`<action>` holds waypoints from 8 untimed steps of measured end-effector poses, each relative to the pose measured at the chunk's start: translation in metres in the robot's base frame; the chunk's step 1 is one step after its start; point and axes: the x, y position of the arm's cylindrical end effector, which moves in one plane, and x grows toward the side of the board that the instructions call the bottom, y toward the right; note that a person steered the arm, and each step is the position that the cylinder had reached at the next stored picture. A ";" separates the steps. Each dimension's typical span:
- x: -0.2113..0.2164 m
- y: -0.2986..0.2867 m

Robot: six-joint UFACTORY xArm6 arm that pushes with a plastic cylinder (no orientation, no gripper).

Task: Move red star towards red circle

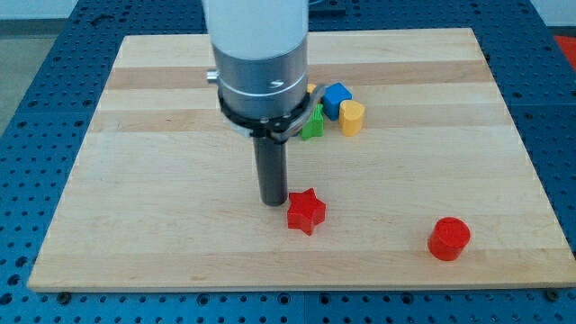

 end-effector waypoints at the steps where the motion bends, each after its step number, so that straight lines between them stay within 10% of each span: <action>1: 0.013 -0.001; 8: 0.034 0.097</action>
